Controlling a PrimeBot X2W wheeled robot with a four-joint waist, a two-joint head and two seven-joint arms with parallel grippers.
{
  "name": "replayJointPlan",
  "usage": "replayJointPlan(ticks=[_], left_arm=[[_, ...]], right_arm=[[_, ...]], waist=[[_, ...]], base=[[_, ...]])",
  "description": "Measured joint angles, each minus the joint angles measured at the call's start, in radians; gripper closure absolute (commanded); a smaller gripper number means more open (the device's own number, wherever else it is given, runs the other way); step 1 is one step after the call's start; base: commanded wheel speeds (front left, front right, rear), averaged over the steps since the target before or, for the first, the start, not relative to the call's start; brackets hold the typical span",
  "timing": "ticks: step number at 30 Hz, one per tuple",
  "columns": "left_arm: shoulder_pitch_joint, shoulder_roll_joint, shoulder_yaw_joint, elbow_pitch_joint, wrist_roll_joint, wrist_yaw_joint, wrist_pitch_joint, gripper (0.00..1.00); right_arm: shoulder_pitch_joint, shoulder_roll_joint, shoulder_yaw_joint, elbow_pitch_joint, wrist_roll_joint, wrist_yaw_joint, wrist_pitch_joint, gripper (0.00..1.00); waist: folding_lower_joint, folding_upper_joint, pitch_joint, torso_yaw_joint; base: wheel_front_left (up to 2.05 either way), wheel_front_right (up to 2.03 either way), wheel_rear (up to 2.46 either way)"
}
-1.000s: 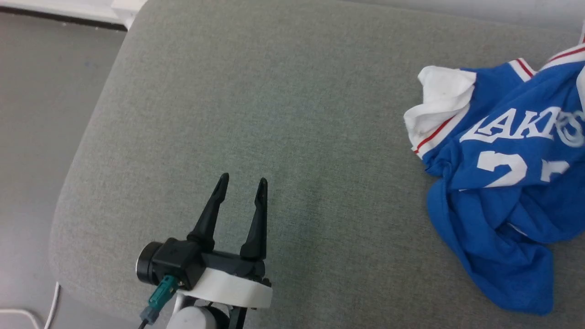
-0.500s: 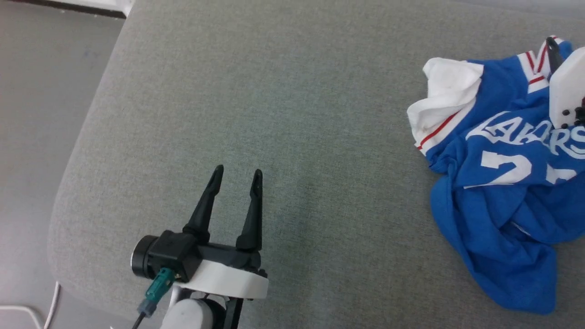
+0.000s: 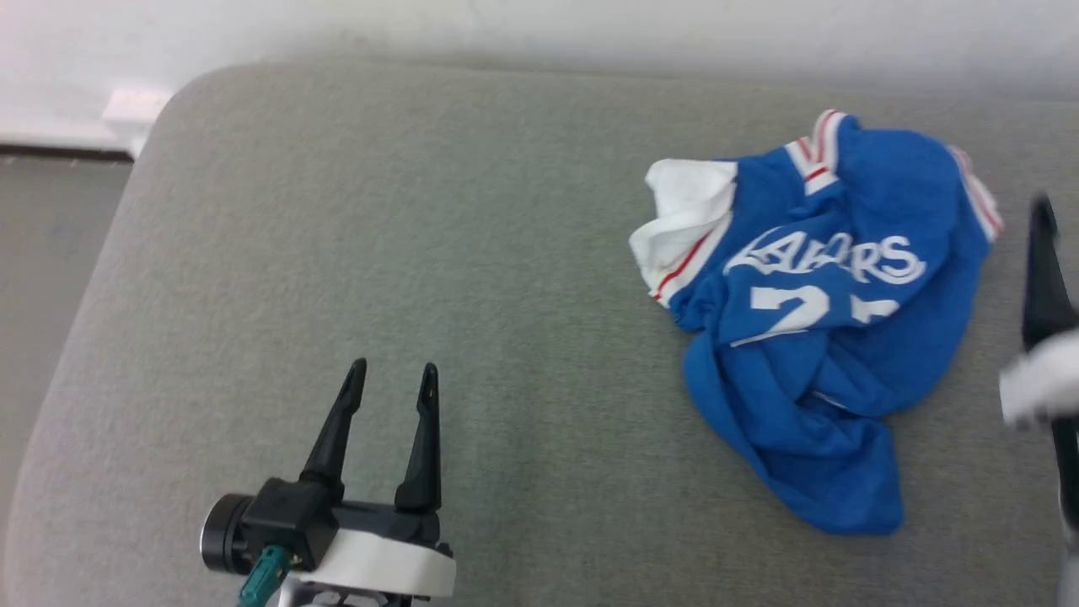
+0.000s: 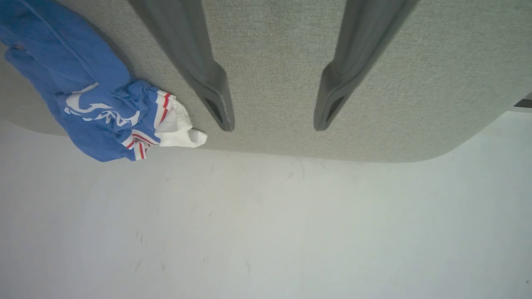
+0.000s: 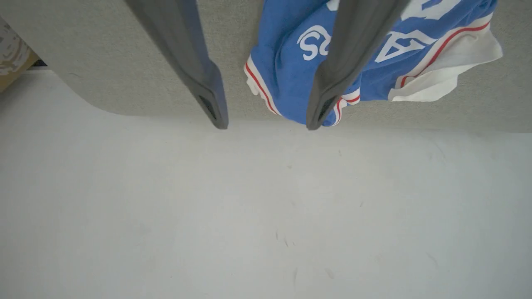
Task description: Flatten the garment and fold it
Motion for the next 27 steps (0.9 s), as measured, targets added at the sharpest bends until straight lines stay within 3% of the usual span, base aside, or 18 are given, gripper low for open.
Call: replayJointPlan(ticks=[5,11,16,22,27], left_arm=[[0.033,0.000,0.013,-0.010,0.009,-0.008,0.000,0.00],[0.075,0.000,0.028,-0.016,0.036,-0.009,0.000,0.00],[0.086,0.001,0.039,-0.019,0.055,-0.010,0.000,0.00],[-0.017,0.026,0.010,0.005,0.101,-0.049,0.008,0.00],[-0.254,0.063,-0.084,0.088,0.158,-0.111,0.161,0.00]], right_arm=[[0.230,0.040,-0.040,-0.126,0.024,0.000,-0.105,0.00],[0.408,0.041,-0.033,-0.097,0.169,0.000,-0.249,0.00],[0.429,0.042,-0.014,-0.046,0.177,0.000,-0.335,0.00],[0.426,0.041,-0.014,-0.045,0.171,0.000,-0.350,0.00],[0.411,0.041,-0.013,-0.051,0.171,0.000,-0.349,0.00]], waist=[[0.0000,0.0000,-0.040,-0.050],[0.0001,0.0000,-0.075,-0.103],[0.0002,0.0000,-0.096,-0.148],[0.0002,0.0000,-0.107,-0.193],[0.0004,0.0000,-0.076,-0.204]], base=[[0.00,0.00,0.00],[0.00,0.00,0.00],[0.00,0.00,0.00],[0.00,0.00,0.00],[0.00,0.00,0.00]])
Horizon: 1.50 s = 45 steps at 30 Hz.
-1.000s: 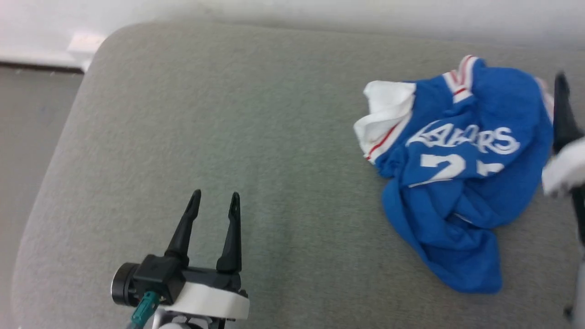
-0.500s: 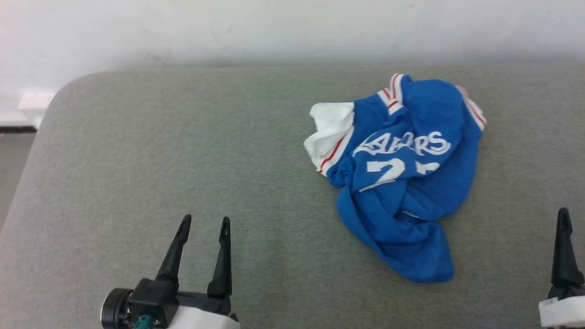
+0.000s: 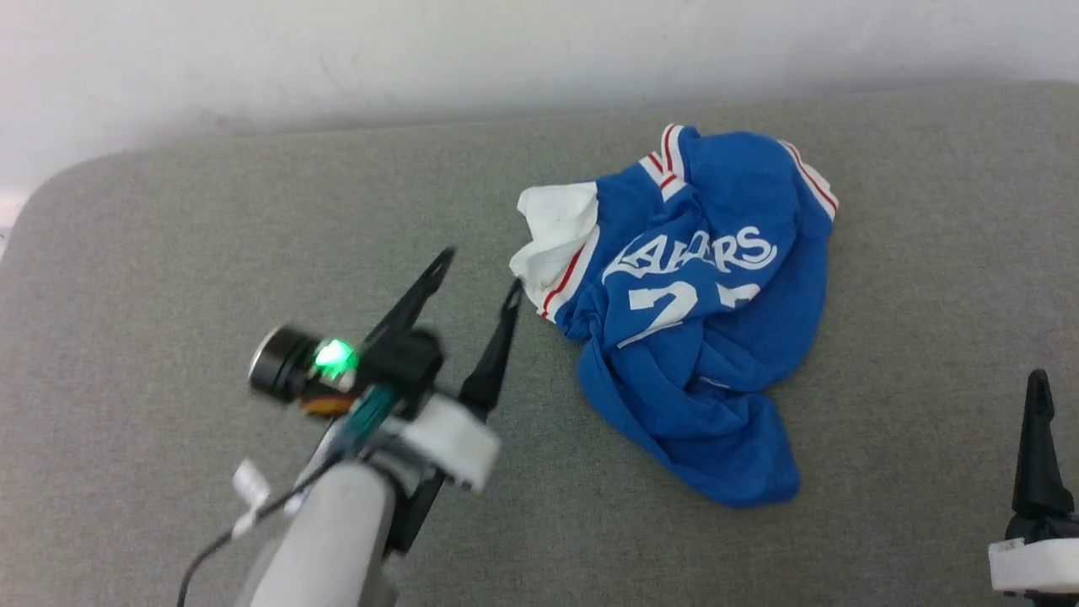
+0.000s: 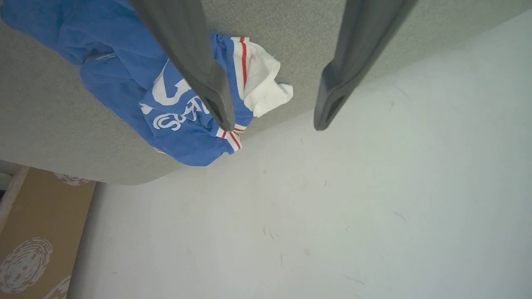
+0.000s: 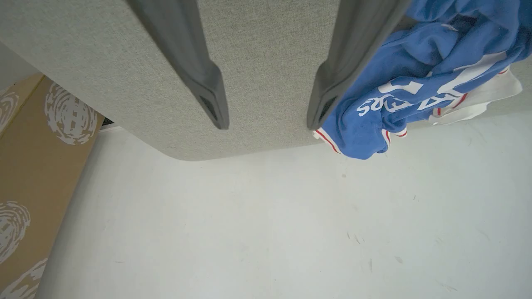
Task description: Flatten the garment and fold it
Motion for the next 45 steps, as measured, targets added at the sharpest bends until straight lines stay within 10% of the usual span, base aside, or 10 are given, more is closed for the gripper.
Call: replayJointPlan(ticks=[20,23,36,45], left_arm=[[-0.534,0.025,-0.186,0.572,-0.003,-0.030,0.335,0.00],[-0.555,0.024,-0.182,0.629,-0.010,-0.030,0.366,1.00],[-0.567,-0.028,-0.079,0.573,-0.172,0.016,0.283,1.00],[-0.165,-0.048,0.134,0.202,-0.404,0.165,0.217,1.00]], right_arm=[[-0.089,0.000,0.045,0.025,0.006,0.000,-0.003,0.00],[-0.092,0.000,0.045,0.028,0.008,0.000,-0.004,0.00],[-0.106,0.000,0.030,0.050,0.010,0.000,0.000,0.00],[-0.074,0.000,0.031,0.068,0.028,0.000,0.018,0.00]], waist=[[0.0002,0.0000,0.194,-0.078],[0.0001,0.0000,0.214,-0.089],[-0.0001,0.0000,0.197,-0.040],[-0.0002,-0.0001,0.117,0.022]], base=[[0.00,0.00,0.00],[0.00,0.00,0.00],[0.00,0.00,0.00],[0.00,0.00,0.00]])
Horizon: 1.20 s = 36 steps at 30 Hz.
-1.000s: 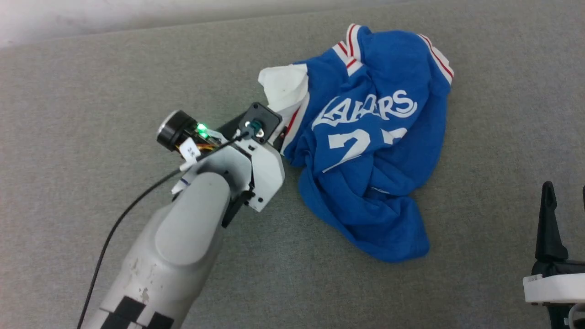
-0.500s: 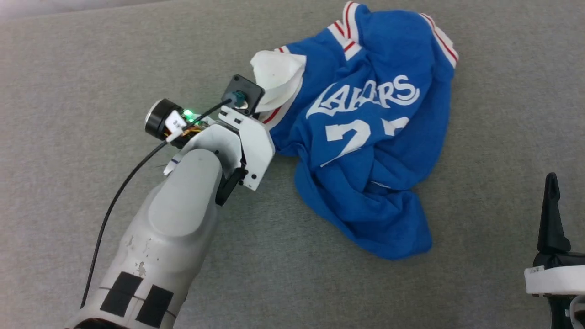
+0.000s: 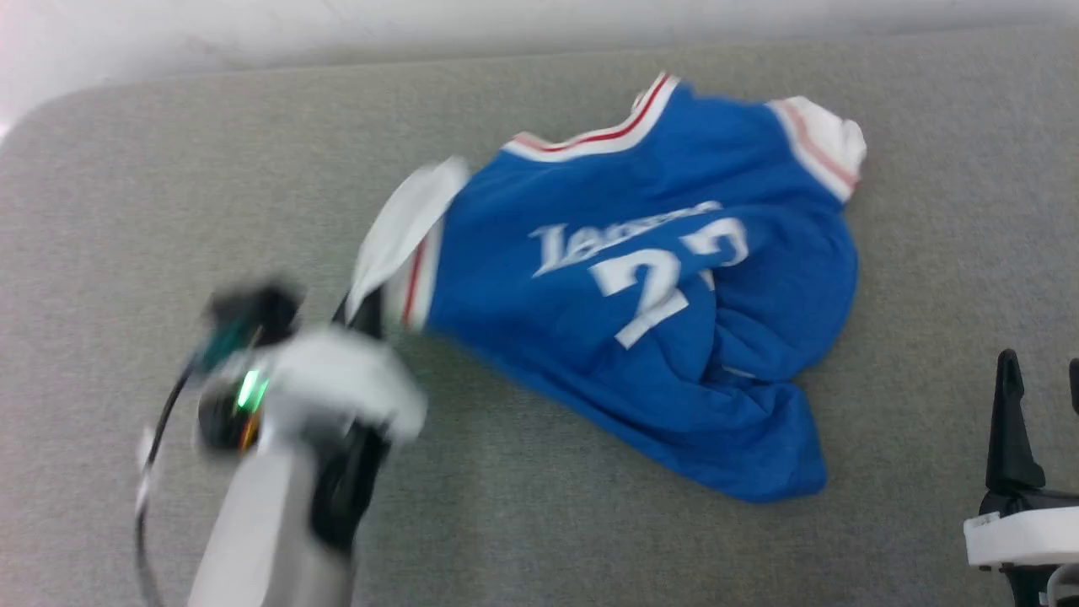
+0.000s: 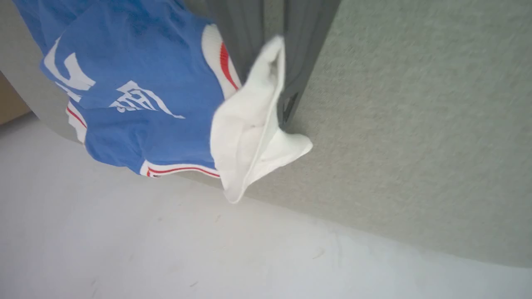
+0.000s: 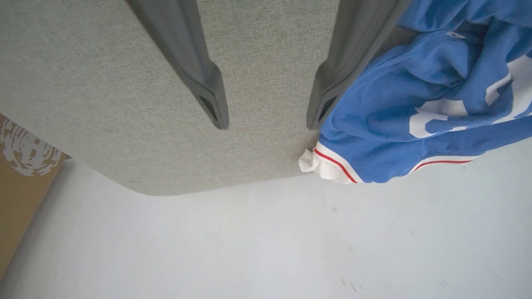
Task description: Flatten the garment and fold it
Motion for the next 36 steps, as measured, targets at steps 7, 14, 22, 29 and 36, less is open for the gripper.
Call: replayJointPlan(ticks=[7,14,22,29,36], left_arm=[[0.408,-0.009,0.123,-0.134,-0.242,0.118,-0.033,1.00],[0.465,-0.014,0.082,-0.136,-0.294,0.153,-0.082,0.00],[0.403,0.076,0.037,-0.248,-0.135,0.200,-0.108,0.00],[0.300,0.199,-0.022,-0.287,0.021,0.248,0.027,0.00],[0.268,0.297,-0.104,-0.181,0.110,0.238,0.207,0.00]], right_arm=[[0.011,0.000,-0.008,0.012,0.007,0.000,0.000,0.00],[0.015,0.000,-0.012,0.010,0.006,0.000,0.010,0.00],[0.022,0.000,-0.009,0.010,0.005,0.000,0.017,0.00],[0.023,0.000,0.008,0.014,0.010,0.000,0.016,0.00],[0.023,0.000,0.020,0.014,0.011,0.000,0.016,0.00]], waist=[[-0.0001,0.0000,-0.033,0.037],[0.0000,0.0000,-0.051,0.060],[0.0001,0.0000,-0.072,0.073],[0.0002,0.0000,-0.067,0.068],[0.0002,0.0001,-0.048,0.052]], base=[[0.00,0.00,0.00],[0.00,0.00,0.00],[0.00,0.00,0.00],[0.00,0.00,0.00],[0.00,0.00,0.00]])
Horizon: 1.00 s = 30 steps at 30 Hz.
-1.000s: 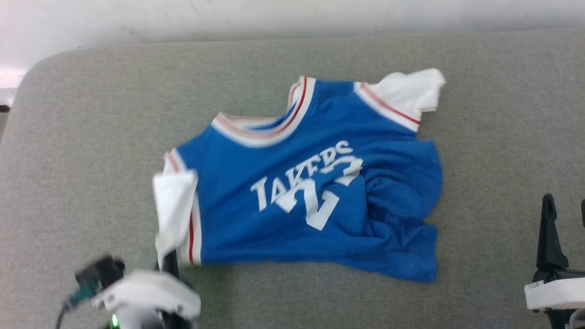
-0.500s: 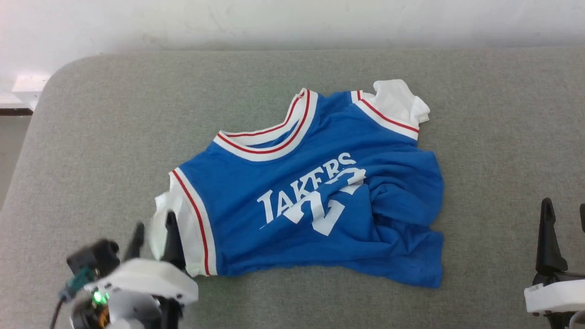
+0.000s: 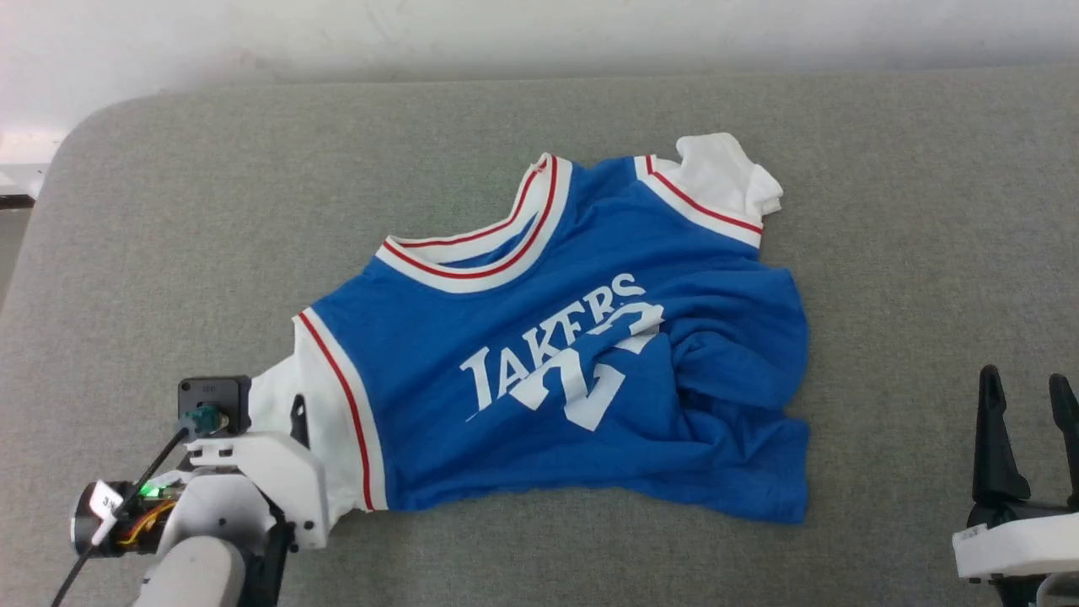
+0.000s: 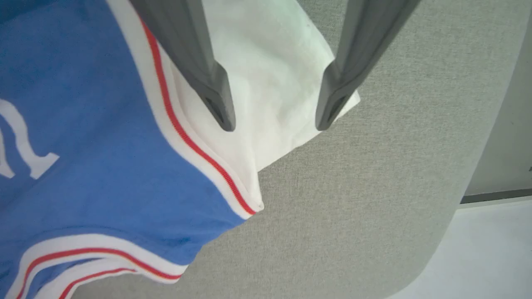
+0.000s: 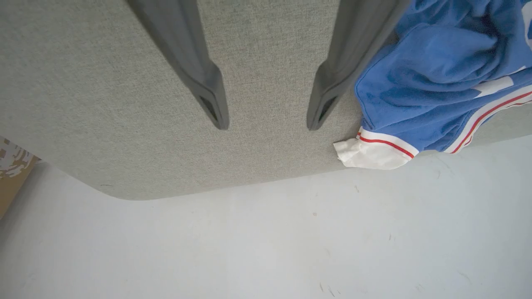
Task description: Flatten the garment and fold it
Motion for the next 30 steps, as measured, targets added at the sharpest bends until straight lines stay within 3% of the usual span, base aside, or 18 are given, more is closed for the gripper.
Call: replayJointPlan(ticks=[4,16,24,30], left_arm=[[-0.019,0.052,-0.013,0.065,0.022,-0.013,0.075,0.00],[-0.064,0.094,-0.012,0.142,-0.024,-0.081,0.158,0.00],[-0.078,0.099,-0.004,0.129,-0.015,-0.040,0.167,0.00],[-0.072,0.068,0.080,0.076,-0.120,-0.025,0.140,0.00]], right_arm=[[0.000,0.000,-0.001,-0.004,-0.001,0.000,0.001,0.00],[0.000,0.000,-0.002,-0.025,-0.010,0.000,0.027,0.00],[-0.001,0.000,0.002,-0.039,-0.011,0.000,0.036,0.00],[-0.001,0.000,0.002,-0.037,-0.011,0.000,0.036,0.00]], waist=[[0.0000,0.0000,0.012,-0.010],[0.0000,0.0000,0.030,-0.006],[0.0000,0.0000,0.046,0.005],[0.0000,-0.0001,0.054,0.016]], base=[[0.00,0.00,0.00],[0.00,0.00,0.00],[0.00,0.00,0.00],[0.00,0.00,0.00]])
